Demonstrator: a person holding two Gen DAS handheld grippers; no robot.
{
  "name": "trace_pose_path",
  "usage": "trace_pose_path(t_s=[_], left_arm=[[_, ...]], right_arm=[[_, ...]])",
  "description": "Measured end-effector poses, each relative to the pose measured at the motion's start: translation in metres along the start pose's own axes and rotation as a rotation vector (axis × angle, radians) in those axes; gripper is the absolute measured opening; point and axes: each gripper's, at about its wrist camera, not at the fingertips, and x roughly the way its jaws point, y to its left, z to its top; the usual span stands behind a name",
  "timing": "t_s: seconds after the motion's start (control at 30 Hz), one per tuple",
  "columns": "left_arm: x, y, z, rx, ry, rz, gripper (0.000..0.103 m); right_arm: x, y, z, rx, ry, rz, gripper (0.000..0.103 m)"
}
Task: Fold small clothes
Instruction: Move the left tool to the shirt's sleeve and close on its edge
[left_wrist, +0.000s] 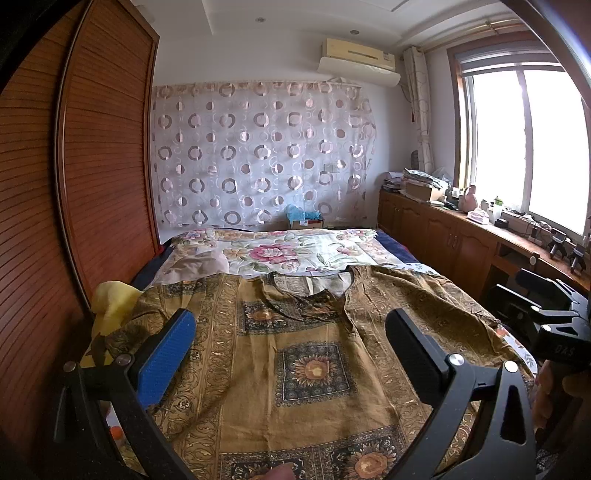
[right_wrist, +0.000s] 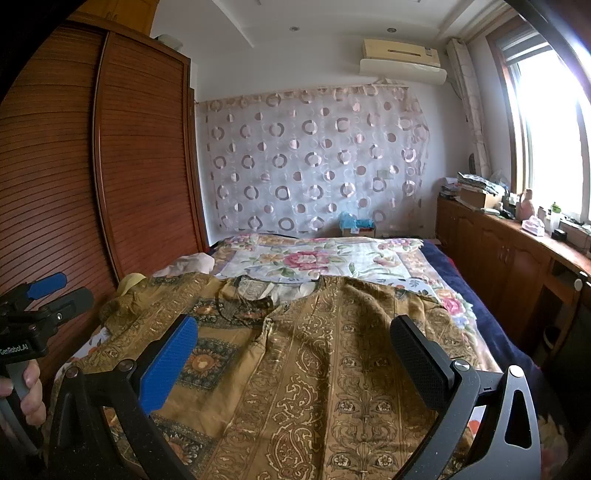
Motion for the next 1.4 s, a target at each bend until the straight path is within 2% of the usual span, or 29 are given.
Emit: trace_pose_path(t_s=[0.27,0.8,1.23,1.4], left_arm=[[0.002,0.005,-0.002,-0.008,0.018,-0.003,0.103],[0.029,0.069,-0.042,-0.054,0.127,0.084,0.103],[0.058,0.126,-0.059,-0.022,0.256,0.152,0.103],[0.079,0.146,-0.059,0.045,0.337,0.166,0.103]], right_arm=[[0.008,0.000,-0.003,-0.005,0.012,0.023,0.103],[0.038,0.003,-0.005,-0.027,0.081,0.101,0.103],[0.074,0.009,-0.003,-0.100,0.176,0.179,0.103],[0.082,0.013,-0.003,-0.124,0.216,0.209,0.103]])
